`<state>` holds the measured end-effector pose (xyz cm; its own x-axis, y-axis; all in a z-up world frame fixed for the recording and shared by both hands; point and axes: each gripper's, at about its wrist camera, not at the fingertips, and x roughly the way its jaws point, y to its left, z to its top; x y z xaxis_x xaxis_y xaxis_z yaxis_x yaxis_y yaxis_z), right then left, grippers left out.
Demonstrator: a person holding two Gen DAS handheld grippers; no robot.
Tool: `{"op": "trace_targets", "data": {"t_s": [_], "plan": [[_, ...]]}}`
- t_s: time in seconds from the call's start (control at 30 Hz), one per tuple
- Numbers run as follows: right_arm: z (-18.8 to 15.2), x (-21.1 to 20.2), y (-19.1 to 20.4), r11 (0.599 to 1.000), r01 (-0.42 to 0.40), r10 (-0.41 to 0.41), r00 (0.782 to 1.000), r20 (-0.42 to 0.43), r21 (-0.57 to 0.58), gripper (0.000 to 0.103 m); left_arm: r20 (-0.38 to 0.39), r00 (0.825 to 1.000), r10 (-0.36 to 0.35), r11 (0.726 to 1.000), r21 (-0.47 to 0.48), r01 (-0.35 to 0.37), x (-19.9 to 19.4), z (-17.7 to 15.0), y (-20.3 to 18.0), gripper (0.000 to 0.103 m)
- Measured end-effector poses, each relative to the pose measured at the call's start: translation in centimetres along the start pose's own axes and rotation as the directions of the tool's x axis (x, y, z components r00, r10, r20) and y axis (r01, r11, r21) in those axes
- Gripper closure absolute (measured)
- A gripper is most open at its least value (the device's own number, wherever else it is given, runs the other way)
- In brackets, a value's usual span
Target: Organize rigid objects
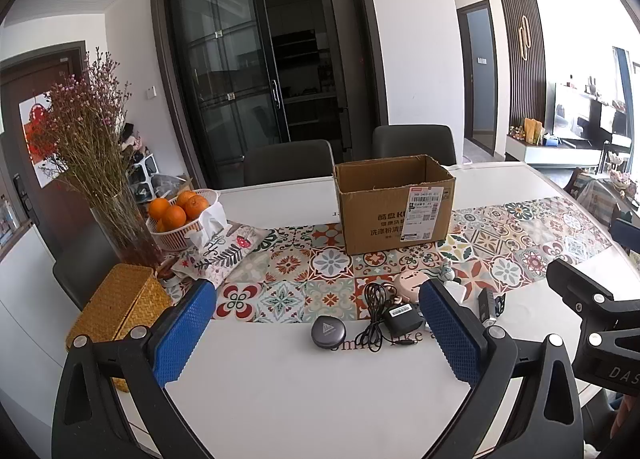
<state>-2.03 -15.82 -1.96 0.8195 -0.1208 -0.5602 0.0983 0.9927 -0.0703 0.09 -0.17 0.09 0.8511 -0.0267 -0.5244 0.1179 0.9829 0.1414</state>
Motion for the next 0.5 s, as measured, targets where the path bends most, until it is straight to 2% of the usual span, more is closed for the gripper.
{"op": "trace_targets", "data": {"t_s": [0.5], "plan": [[0.00,-0.21,0.10,1.000,-0.003,0.003,1.000,-0.002,-0.001,0.002,-0.001,1.000,-0.002,1.000,0.001,0.002,-0.12,0.06,-0.08,0.000]]}}
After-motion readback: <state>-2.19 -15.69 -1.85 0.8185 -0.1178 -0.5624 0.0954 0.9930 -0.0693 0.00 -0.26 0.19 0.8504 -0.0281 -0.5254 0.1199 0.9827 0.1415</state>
